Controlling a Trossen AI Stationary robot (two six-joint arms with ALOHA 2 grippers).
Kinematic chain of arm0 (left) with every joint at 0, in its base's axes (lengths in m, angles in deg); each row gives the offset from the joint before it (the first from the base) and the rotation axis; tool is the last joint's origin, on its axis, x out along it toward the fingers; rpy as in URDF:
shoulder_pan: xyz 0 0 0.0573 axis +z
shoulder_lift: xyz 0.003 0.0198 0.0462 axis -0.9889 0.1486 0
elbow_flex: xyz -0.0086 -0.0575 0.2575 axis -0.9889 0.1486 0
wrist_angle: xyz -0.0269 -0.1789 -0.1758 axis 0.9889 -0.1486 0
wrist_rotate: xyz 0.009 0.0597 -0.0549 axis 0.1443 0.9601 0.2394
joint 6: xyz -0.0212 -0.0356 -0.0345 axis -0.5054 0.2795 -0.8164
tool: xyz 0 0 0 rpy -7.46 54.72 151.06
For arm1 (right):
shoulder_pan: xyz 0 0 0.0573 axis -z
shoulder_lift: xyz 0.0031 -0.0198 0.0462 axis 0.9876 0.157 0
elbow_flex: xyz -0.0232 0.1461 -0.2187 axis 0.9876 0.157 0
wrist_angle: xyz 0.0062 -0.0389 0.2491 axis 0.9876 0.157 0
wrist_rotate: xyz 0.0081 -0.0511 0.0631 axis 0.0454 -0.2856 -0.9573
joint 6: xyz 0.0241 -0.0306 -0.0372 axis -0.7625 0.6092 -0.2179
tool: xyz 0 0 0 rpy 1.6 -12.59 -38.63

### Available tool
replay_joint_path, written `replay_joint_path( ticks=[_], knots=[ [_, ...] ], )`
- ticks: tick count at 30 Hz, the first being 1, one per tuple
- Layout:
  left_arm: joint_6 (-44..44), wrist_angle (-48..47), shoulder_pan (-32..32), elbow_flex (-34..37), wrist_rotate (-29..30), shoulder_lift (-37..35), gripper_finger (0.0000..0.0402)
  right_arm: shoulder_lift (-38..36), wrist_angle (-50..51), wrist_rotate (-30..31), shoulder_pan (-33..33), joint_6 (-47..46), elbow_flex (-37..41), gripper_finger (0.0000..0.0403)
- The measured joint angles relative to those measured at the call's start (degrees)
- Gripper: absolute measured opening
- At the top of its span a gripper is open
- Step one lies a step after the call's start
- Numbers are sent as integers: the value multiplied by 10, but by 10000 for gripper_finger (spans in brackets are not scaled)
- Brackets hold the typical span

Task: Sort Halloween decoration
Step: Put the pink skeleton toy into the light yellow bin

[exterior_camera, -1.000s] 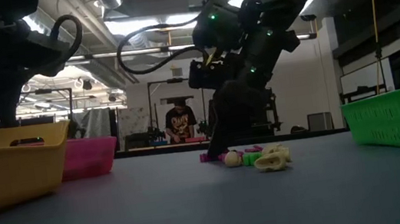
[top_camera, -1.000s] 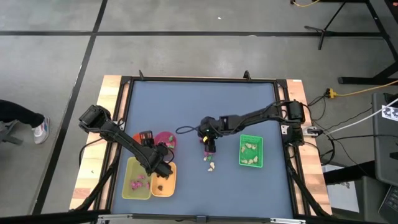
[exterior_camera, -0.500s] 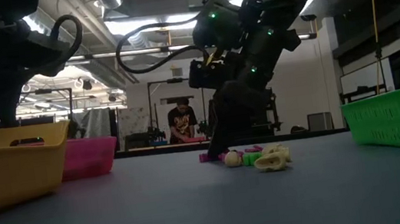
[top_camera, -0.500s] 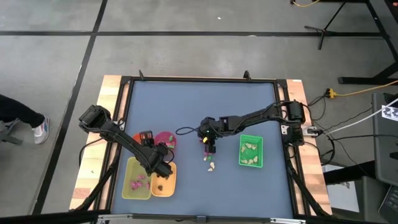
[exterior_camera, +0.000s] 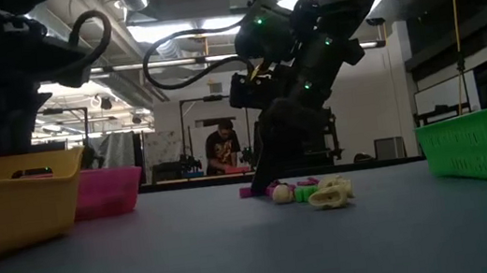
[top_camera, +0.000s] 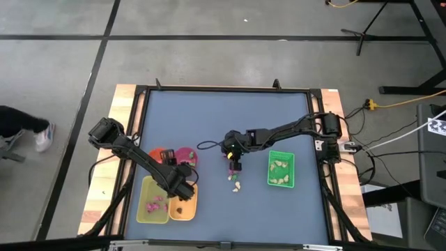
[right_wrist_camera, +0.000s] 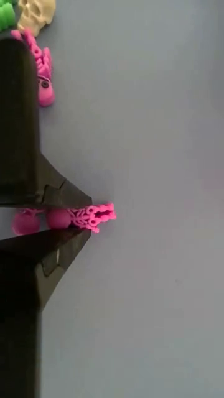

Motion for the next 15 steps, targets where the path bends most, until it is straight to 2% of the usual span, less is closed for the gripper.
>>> replay_joint_path(
  ticks=[9, 12, 15],
  knots=[
    [0, 0, 0, -64, 11, 0, 164, 0, -4, -10, 0, -1, 0, 43],
    [0, 0, 0, -94, 36, 0, 164, 3, -4, -53, 1, -13, -13, 43],
    [2, 3, 0, -122, 66, 0, 164, 4, -6, -127, -1, -21, -40, 44]
  ],
)
